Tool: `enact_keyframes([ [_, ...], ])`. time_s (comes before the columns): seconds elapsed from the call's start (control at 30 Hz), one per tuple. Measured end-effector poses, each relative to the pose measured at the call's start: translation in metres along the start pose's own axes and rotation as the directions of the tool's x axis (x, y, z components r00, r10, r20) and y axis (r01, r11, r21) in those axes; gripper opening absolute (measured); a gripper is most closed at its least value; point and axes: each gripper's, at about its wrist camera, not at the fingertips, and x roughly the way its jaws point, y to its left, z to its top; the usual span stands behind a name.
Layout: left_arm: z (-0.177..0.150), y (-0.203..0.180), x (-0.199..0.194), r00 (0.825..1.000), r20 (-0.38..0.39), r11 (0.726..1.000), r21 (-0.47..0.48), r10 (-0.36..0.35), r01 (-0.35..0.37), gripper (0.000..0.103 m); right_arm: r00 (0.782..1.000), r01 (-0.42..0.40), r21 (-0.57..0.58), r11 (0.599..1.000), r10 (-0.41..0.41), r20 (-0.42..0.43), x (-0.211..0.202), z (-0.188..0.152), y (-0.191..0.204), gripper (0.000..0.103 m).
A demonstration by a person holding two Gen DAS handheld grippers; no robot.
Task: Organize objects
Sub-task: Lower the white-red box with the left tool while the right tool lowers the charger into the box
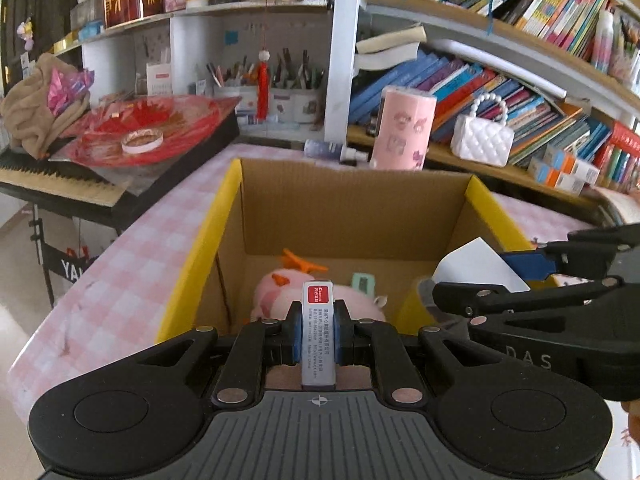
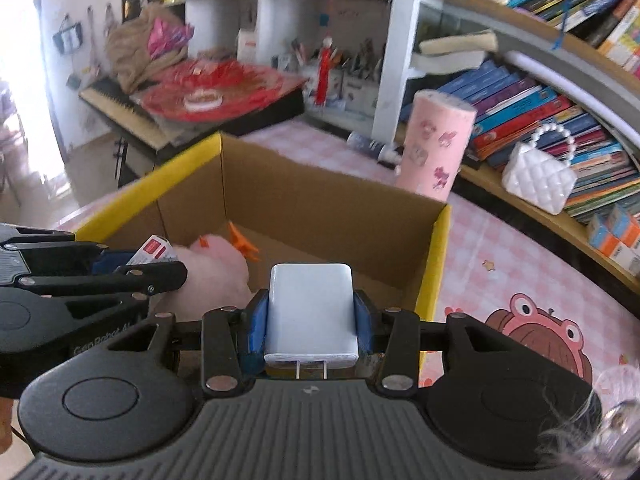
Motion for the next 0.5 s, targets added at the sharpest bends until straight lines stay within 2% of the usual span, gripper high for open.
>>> enact_keyframes([
  [0.23,-0.001,0.002,0.002,1.000,0.011,1.000,-0.031,0.001,-0.001,0.016,0.997,-0.039,-0.045,0.998,0.036,-0.063,0.020,-0.005,-0.002,0.041],
  [0.33,-0.002,0.006,-0.001,1.000,0.018,0.998,-0.058,0.001,0.000,0.017,0.998,-0.024,-0.100,0.995,0.018,-0.060,0.023,-0.007,0.003,0.041],
  [0.5,-0.003,0.008,-0.015,0.999,0.046,0.995,-0.099,0.019,-0.014,0.022,0.998,-0.024,-0.119,0.993,0.016,-0.066,0.026,-0.005,0.001,0.041],
])
